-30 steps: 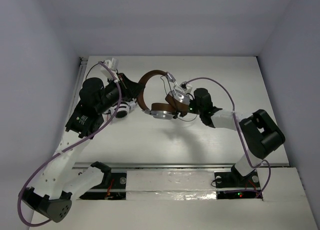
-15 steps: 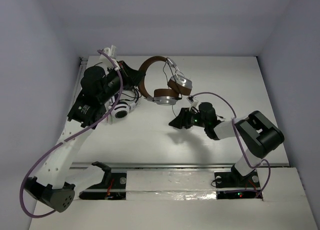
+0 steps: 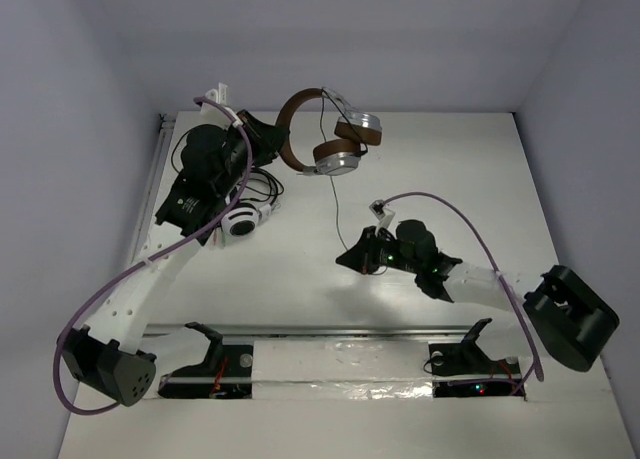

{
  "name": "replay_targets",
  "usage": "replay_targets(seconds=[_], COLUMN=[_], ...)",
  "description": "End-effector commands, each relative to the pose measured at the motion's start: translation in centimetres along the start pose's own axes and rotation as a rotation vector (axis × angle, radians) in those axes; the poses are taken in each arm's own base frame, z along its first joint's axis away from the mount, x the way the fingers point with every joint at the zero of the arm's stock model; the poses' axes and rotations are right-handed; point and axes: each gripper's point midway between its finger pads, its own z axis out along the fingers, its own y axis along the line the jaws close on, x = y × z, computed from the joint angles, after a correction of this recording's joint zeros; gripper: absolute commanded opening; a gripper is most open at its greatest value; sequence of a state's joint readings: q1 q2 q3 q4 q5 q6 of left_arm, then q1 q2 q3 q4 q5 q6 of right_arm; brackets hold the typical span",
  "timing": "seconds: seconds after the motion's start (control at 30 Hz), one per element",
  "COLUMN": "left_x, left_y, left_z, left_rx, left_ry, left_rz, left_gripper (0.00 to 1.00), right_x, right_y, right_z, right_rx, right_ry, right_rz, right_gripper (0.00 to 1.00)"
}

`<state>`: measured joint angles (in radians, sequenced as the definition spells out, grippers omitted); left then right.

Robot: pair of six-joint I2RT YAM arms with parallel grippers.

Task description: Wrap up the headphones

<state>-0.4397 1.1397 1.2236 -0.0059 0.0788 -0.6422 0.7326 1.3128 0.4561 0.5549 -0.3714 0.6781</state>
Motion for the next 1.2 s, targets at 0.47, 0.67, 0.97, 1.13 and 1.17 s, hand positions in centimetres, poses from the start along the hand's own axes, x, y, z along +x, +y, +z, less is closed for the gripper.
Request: replay_targets(seconds=[0.47, 0.67, 0.97, 1.13, 1.17], left_x=[0.2, 3.2, 8.6, 10.6, 10.9], left_y=[10.4, 12.5, 15.2, 14.7, 14.6], left_z=[0.9, -0.6, -3.2, -3.6, -3.7], left_rx=[-0.448, -0.567, -0.607, -0.568, -0.565], left_ry=[-0.225, -0.181, -0.04, 0.034, 0.043], left_rz=[0.072, 0.166, 0.213, 0.229, 0.238], left_gripper=[0.0, 0.0, 0.0, 0.0, 0.0], right_x=[2.1, -1.7, -8.4, -10.5, -10.9], right_y=[8.1, 10.1, 12.3, 13.3, 13.2], right_z=[-4.9, -6.5, -8.1, -7.3, -7.1], right_rx=[0.165, 0.228, 0.328, 0.34, 0.356], right_ry=[0.179, 0.177, 0.043, -0.004, -0.016], right_rz=[-0.2, -0.319, -0.437, -0.482, -0.489], right_gripper=[0.0, 0.0, 0.0, 0.0, 0.0])
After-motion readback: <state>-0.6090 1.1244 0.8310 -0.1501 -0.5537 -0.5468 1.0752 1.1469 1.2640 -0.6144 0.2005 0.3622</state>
